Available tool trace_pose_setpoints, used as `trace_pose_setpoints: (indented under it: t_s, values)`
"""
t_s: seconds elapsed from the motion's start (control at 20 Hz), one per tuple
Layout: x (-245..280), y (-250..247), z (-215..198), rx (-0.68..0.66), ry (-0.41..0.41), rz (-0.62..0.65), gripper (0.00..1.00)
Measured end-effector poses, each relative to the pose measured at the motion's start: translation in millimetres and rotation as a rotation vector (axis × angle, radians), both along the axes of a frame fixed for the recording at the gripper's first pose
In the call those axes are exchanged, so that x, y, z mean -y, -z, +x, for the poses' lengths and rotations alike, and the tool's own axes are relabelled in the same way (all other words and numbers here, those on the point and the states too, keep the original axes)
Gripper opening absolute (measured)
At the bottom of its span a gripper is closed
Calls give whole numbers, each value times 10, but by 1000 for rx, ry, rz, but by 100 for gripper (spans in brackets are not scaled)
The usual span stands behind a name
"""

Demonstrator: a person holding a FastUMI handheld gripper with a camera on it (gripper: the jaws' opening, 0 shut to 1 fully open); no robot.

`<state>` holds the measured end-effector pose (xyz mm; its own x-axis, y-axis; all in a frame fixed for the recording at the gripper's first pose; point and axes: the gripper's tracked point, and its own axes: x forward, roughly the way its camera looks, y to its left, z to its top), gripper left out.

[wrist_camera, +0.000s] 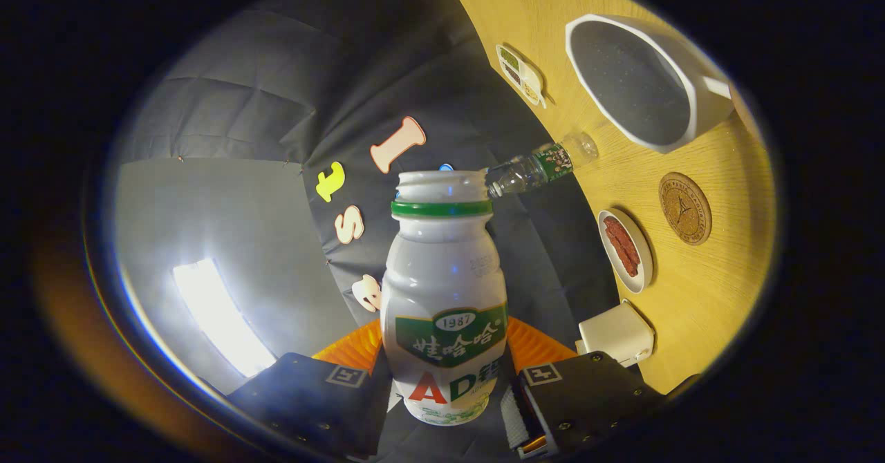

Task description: Take the bottle from table, then pour the juice into the cup, finally place the bottle on the coaster

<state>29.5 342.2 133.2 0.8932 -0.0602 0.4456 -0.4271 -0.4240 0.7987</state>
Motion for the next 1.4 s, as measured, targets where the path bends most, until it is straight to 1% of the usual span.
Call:
trace_pose_setpoints:
  t_s: [0.55, 0.65, 0.7, 0.8, 0.95, 1.1, 1.2, 1.3, 1.4]
  values:
    - [70, -39, -4, 6, 5, 44, 66]
    - [54, -10, 10, -3, 3, 26, 66]
    - [9, 8, 30, -19, 2, -12, 66]
    - [-93, 105, 97, -72, 7, -140, 67]
    - [-197, 275, 159, -164, 27, -363, 66]
    - [-236, 478, 258, -266, 67, -588, 66]
    - [-246, 556, 239, -309, 92, -693, 66]
    - [-250, 604, 236, -337, 105, -763, 67]
    - [-234, 694, 246, -383, 127, -862, 67]
